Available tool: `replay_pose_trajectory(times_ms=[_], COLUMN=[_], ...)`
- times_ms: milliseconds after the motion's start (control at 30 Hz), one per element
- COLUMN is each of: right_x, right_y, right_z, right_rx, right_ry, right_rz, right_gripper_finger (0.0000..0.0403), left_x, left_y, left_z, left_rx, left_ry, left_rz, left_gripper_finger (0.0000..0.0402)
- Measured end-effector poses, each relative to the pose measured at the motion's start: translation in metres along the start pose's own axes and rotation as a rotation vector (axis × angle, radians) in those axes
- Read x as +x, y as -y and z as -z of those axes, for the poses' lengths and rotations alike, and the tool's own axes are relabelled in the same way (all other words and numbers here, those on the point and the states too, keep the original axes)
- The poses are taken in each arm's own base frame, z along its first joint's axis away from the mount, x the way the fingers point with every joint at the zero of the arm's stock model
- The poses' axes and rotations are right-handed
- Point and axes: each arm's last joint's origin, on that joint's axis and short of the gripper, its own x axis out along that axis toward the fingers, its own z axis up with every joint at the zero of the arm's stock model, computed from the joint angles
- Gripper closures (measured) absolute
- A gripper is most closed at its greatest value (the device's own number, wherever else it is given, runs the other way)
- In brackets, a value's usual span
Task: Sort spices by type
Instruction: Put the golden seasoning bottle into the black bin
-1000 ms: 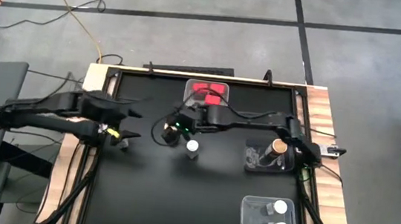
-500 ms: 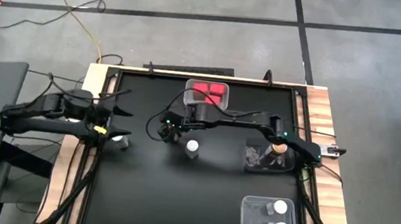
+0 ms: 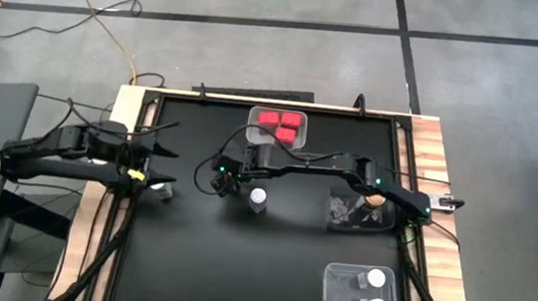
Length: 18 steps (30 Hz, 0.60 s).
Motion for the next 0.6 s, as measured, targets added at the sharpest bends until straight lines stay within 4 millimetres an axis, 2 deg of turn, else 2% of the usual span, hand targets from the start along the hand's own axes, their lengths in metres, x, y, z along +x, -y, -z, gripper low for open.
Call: replay_pose_trajectory(times_ms=[400, 600], right_x=[0.001, 0.024], right_y=[0.003, 0.006], right_z=[-0.003, 0.004], right_rx=[-0.044, -0.033], right_ry=[0.006, -0.028], right_rz=[0.003, 0.031], right_gripper_finger=[0.0040, 0.0040], left_x=[0.000, 0.000], left_y=[0.000, 0.000], left_z=[0.000, 0.000], left_rx=[0.000, 0.000], left_ry=[0.001, 0.001], left_rz=[-0.001, -0.001], left_gripper_finger=[0.0046, 0.0046])
